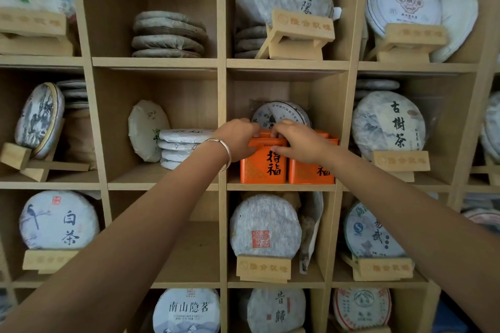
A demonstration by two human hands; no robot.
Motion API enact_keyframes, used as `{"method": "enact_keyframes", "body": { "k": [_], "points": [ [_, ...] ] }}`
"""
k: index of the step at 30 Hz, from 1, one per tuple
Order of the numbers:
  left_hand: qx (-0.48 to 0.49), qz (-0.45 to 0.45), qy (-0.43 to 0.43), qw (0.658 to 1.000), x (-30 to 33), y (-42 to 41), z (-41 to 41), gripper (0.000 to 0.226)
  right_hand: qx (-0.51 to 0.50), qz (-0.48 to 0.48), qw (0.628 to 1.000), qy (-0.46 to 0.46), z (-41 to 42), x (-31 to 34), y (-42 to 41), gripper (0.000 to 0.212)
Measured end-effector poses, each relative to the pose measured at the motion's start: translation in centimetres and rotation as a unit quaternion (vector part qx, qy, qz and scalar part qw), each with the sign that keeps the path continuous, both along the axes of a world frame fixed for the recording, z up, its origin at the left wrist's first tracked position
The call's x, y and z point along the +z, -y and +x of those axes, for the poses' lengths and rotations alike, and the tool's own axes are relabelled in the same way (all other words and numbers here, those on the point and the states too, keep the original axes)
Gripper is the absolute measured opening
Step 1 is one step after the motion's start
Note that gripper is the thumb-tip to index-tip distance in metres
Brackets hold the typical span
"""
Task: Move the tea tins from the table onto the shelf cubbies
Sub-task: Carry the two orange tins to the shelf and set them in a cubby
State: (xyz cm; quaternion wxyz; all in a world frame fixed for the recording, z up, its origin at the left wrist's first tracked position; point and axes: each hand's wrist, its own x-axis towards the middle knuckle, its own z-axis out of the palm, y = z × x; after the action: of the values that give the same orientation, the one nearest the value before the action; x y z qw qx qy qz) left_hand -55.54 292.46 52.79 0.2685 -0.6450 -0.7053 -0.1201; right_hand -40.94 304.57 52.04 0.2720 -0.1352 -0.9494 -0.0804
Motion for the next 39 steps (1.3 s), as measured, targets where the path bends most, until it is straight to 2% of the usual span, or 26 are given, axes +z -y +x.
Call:
{"method": "enact_keyframes", "body": {
  "k": [20, 24, 28, 31, 39],
  "points": [
    [0.006, 0.013, 0.003, 1.0, -0.3, 0.1, 0.1, 0.033, -0.002, 0.0, 1.0, -0.012, 0.0, -0.3, 0.2, 0.032],
    [0.015, 0.012, -0.006, 1.0, -0.4, 0.0, 0.1, 0.033, -0.007, 0.005, 0.999, -0.045, 0.9, -1.0, 0.1, 0.047],
    [0.014, 0.011, -0.007, 1.0, -0.3, 0.0, 0.2, 0.036, -0.054, 0.038, 0.994, -0.083, 3.1, -1.6, -1.0, 0.063],
    [0.005, 0.02, 0.002, 1.0, -0.5, 0.0, 0.2, 0.04, -0.08, 0.041, 0.994, -0.066, 4.2, -2.1, -1.7, 0.068],
    [-0.006, 0.032, 0.007, 0.999, -0.7, -0.8, 1.3, 0.042, -0.077, 0.048, 0.993, -0.08, 4.3, -2.7, -1.6, 0.068]
  ]
}}
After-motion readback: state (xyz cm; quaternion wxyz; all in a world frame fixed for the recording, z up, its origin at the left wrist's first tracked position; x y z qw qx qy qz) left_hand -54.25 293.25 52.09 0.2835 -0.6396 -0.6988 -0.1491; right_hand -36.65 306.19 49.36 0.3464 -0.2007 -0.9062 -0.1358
